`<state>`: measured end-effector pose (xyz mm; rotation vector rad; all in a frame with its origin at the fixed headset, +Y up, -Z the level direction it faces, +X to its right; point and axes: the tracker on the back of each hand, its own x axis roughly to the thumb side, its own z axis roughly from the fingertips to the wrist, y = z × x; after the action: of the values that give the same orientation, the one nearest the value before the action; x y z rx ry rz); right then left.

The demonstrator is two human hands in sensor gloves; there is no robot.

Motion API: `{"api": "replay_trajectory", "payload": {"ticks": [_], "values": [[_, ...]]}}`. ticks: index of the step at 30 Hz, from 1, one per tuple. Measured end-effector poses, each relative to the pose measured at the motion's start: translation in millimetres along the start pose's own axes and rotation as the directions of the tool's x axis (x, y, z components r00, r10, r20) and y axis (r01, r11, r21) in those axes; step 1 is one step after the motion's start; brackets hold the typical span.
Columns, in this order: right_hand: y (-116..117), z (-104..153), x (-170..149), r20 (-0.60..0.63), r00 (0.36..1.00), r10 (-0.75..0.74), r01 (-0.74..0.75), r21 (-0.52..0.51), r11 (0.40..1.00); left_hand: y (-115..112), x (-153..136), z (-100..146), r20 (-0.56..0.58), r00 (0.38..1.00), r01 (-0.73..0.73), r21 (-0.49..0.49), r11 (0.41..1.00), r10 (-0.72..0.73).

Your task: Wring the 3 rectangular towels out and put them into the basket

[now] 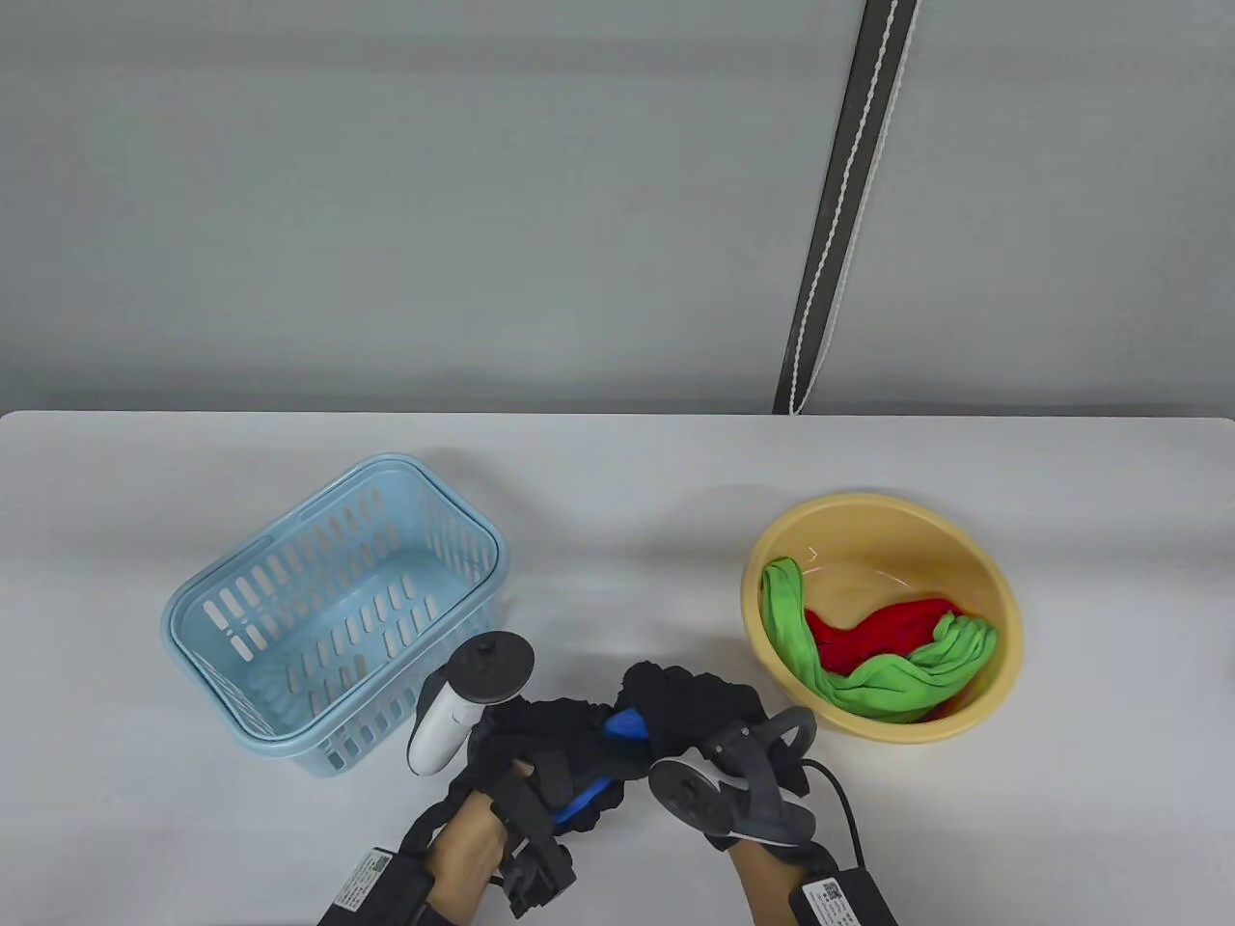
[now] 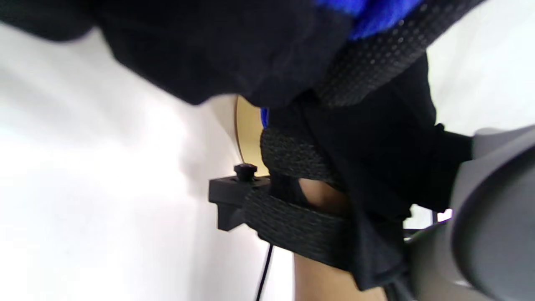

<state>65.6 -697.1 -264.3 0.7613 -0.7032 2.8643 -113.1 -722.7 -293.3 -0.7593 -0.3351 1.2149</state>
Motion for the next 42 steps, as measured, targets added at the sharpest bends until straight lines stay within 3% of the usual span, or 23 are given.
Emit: {"api": "replay_trajectory", "payload": {"ticks": [11, 15, 23, 27, 32, 36, 40, 42], "values": [[-4.1, 0.3, -4.7, 0.007, 1.0, -0.013, 0.013, -0.039, 0.999, -13.7, -14.9, -12.5, 0.025, 0.953, -0.292, -0.195, 0.936, 0.302], [-5.2, 0.3, -5.3, 0.002, 1.0, -0.023, 0.023, -0.052, 0.998, -18.7, -17.9, -16.5, 0.027, 0.915, -0.381, -0.272, 0.884, 0.403], [-11.4, -0.2, -3.8, 0.028, 0.999, -0.042, 0.046, -0.129, 0.991, -35.3, -19.0, -18.4, 0.016, 0.79, -0.548, -0.427, 0.719, 0.612], [-16.9, 1.4, -3.9, 0.046, 0.998, -0.036, 0.043, -0.159, 0.986, -41.4, -15.2, -16.4, 0.022, 0.762, -0.57, -0.451, 0.686, 0.647], [-13.2, 1.8, -4.7, 0.031, 0.999, -0.011, 0.016, -0.15, 0.989, -30.8, -14.1, -15.4, 0.047, 0.868, -0.442, -0.382, 0.812, 0.494], [-10.4, 1.7, -5.5, 0.022, 0.999, 0.028, -0.026, -0.091, 0.996, -16.9, -4.3, -7.5, 0.062, 0.985, -0.142, -0.227, 0.963, 0.16], [-11.1, 3.5, -4.9, 0.02, 0.997, 0.076, -0.075, -0.017, 0.997, -12.2, 8.7, 4.6, 0.038, 0.989, 0.148, -0.048, 0.988, -0.146], [-11.3, 5.1, -4.8, 0.025, 0.996, 0.089, -0.09, 0.024, 0.996, -13.0, 20.0, 12.0, -0.011, 0.932, 0.363, 0.059, 0.93, -0.363]]}}
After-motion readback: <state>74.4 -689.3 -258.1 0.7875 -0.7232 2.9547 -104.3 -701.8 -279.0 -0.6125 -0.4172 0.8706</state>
